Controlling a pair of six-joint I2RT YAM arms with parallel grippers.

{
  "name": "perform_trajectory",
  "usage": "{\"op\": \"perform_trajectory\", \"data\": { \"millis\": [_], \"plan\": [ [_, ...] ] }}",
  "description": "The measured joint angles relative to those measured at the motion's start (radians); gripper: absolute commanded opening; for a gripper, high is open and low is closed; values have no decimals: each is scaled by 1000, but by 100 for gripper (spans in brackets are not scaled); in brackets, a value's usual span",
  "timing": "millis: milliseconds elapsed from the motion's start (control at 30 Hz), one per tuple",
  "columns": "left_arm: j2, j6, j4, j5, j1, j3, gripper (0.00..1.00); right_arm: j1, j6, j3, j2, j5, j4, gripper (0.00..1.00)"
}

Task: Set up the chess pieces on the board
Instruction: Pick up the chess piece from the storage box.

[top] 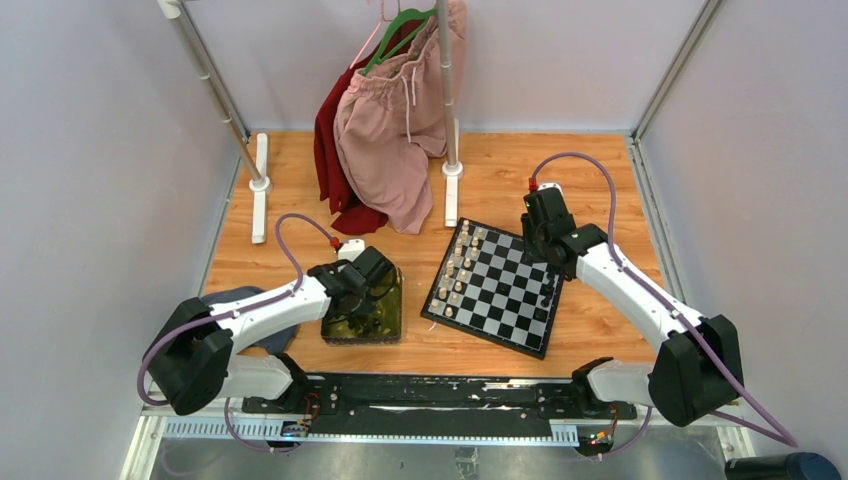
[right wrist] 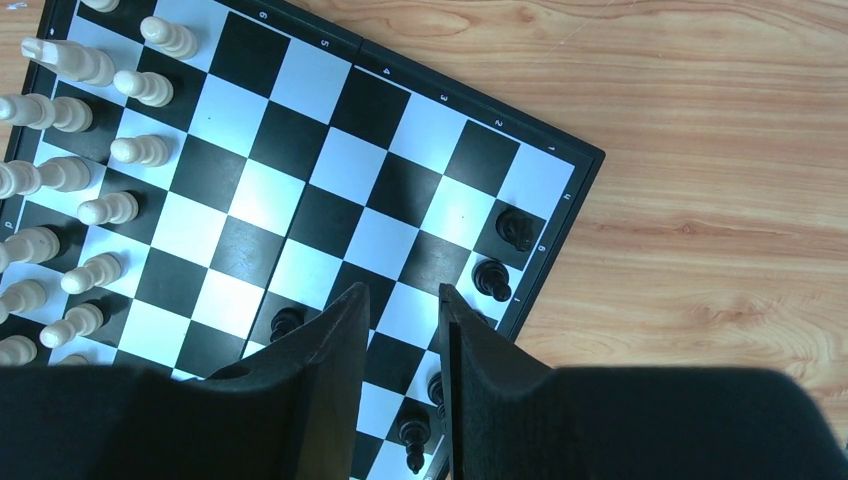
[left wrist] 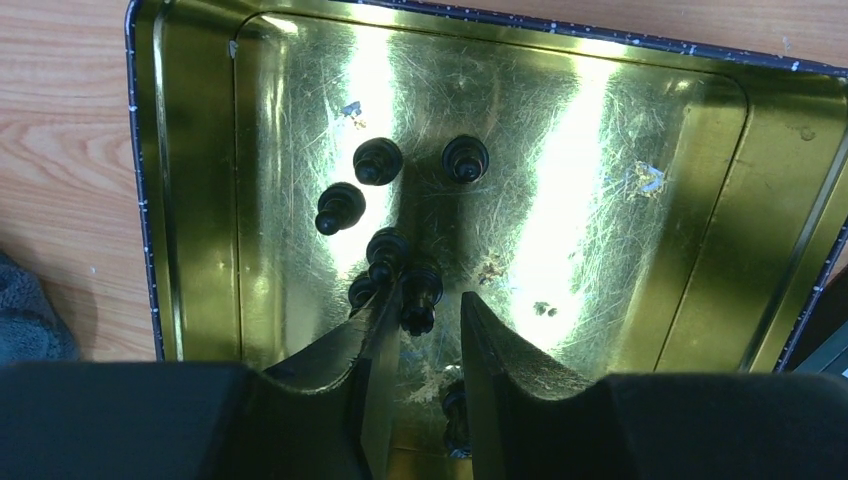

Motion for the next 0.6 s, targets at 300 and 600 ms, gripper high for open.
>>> {"op": "perform_trajectory", "data": {
  "millis": [300, 600],
  "plan": [
    [1, 4, 0, -4, 5, 0, 19, 0, -2, 0, 0, 0, 0, 36],
    [-2, 5, 0, -4, 5, 0, 0, 0, -1, 0, -9, 1, -1, 36]
  ]
}}
